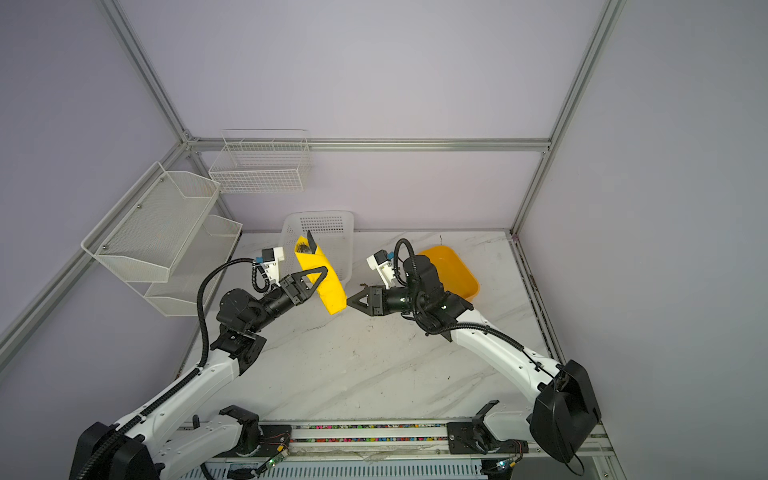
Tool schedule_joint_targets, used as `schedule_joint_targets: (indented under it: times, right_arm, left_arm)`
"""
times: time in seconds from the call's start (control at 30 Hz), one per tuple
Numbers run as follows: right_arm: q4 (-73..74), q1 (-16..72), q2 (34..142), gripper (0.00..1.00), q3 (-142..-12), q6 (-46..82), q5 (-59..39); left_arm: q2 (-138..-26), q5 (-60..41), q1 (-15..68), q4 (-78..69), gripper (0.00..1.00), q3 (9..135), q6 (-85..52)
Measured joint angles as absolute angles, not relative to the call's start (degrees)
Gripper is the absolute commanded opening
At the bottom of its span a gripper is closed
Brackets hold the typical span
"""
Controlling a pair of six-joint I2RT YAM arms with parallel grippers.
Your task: Place the utensils on the paper napkin and roll it up
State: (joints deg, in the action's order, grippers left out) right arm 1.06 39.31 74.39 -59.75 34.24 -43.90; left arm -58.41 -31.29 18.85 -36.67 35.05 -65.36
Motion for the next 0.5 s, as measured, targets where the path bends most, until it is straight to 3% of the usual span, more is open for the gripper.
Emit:
schedule_joint_targets:
  times: [0.5]
  right_arm:
    - [3.62,39.31,74.96,0.35,-60.90,37.19,-40.80]
  left_arm:
    - [-58.26,-31.27,18.85,-36.69,0.04,35.05,-65.36]
